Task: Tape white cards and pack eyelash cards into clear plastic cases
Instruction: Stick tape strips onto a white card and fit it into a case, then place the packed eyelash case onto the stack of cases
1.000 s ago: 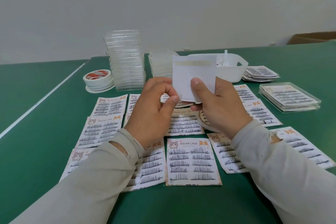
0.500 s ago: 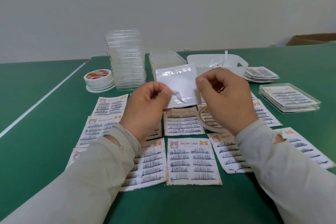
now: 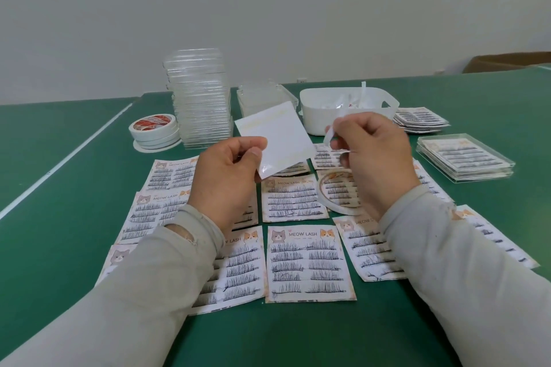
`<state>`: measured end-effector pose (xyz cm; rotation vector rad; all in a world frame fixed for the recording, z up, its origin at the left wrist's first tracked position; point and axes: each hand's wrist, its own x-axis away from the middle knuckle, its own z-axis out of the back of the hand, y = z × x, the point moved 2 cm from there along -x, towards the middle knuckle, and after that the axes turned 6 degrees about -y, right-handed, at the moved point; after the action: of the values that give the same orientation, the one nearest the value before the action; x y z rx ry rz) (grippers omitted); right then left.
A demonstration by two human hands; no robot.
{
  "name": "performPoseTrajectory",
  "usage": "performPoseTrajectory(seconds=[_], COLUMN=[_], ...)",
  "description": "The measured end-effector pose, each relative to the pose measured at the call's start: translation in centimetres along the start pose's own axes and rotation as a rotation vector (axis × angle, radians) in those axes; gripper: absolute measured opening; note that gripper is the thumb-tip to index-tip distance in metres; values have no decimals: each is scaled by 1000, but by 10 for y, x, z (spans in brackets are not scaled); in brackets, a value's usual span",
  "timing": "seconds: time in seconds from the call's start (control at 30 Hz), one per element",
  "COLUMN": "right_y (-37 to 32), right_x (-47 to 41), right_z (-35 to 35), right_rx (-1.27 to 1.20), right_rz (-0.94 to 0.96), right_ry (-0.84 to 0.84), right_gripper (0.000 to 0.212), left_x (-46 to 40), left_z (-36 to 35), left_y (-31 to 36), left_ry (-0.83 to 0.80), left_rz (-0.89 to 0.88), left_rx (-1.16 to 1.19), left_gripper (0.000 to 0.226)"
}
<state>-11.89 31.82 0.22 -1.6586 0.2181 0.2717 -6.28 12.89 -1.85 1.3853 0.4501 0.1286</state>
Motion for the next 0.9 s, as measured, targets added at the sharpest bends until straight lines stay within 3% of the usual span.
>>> performPoseTrajectory(seconds=[0.1,0.2,0.37,0.53,0.6,0.7,0.8,0.9], right_y=[1,-11,-40,-16,-7,-11,-20,-16], right_x=[-4,-16,-94,-157,-163,-150,-108,-47], right_z=[12,21,33,40,45,52,45,8], right_rx=[-34,27,535,1012,1096,1014,645,246], right_rz=[-58,-3,180,42,-18,34,57,-161], right_ry=[72,90,86,-30,-68,-37,11,-271], right_gripper=[11,12,20,24,26,23,15,18], left_x=[-2,-2,-1,2,2,4,4,4], left_z=[2,4,1,-1,-1,-1,0,-2], left_y=[-2,-2,0,1,1,1,4,10], left_ry=[27,53,73,45,33,25,18,-52], left_rz=[29,32,43,82,85,74,95,233], left_rx=[-18,-13,87,106,71,40,114,421], left_gripper=[26,30,30,28,29,30,28,27])
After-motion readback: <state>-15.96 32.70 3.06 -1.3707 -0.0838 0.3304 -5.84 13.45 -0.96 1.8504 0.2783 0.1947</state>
